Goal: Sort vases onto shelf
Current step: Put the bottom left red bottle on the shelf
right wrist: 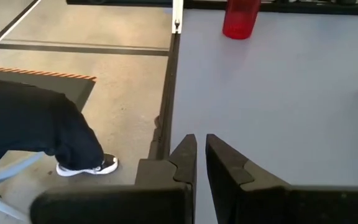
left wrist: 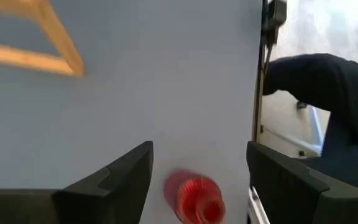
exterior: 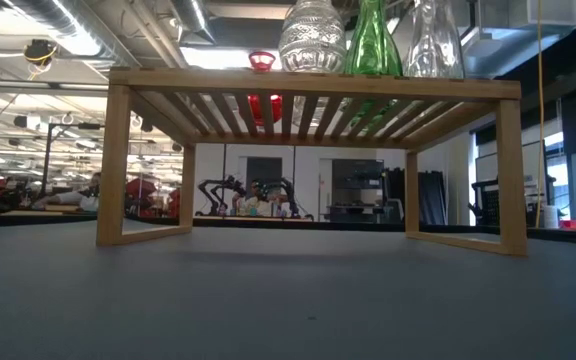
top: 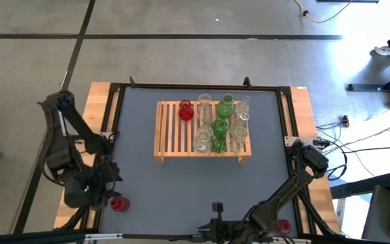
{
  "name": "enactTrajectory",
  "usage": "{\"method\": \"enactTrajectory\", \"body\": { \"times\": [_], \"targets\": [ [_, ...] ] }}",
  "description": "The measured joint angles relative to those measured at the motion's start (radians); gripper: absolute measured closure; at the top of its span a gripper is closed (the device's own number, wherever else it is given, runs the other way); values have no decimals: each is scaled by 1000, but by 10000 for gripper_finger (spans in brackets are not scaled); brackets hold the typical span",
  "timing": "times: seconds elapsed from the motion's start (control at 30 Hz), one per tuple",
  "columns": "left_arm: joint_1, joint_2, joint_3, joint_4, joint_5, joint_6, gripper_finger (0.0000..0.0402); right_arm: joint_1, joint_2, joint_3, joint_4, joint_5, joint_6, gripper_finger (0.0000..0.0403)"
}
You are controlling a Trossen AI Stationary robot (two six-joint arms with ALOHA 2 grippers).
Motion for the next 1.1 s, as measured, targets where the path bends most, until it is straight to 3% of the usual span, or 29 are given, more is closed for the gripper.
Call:
{"method": "enactTrajectory", "body": {
  "times": [0.2,0.37,0.6,0.87,1.1],
  "targets": [
    [-135,0,-116,19,-4,-233,150,-15,0,0,0,15,-2,377],
    [-207,0,-227,121,4,-309,150,-28,0,0,-7,13,-2,377],
    [-281,0,-340,249,41,-335,150,-37,0,0,-20,-5,0,377],
    [-323,4,-350,255,19,-290,150,-68,0,0,-20,-10,53,377],
    [-360,86,-350,278,-21,-231,150,-93,0,0,-17,-49,106,377]
  ]
}}
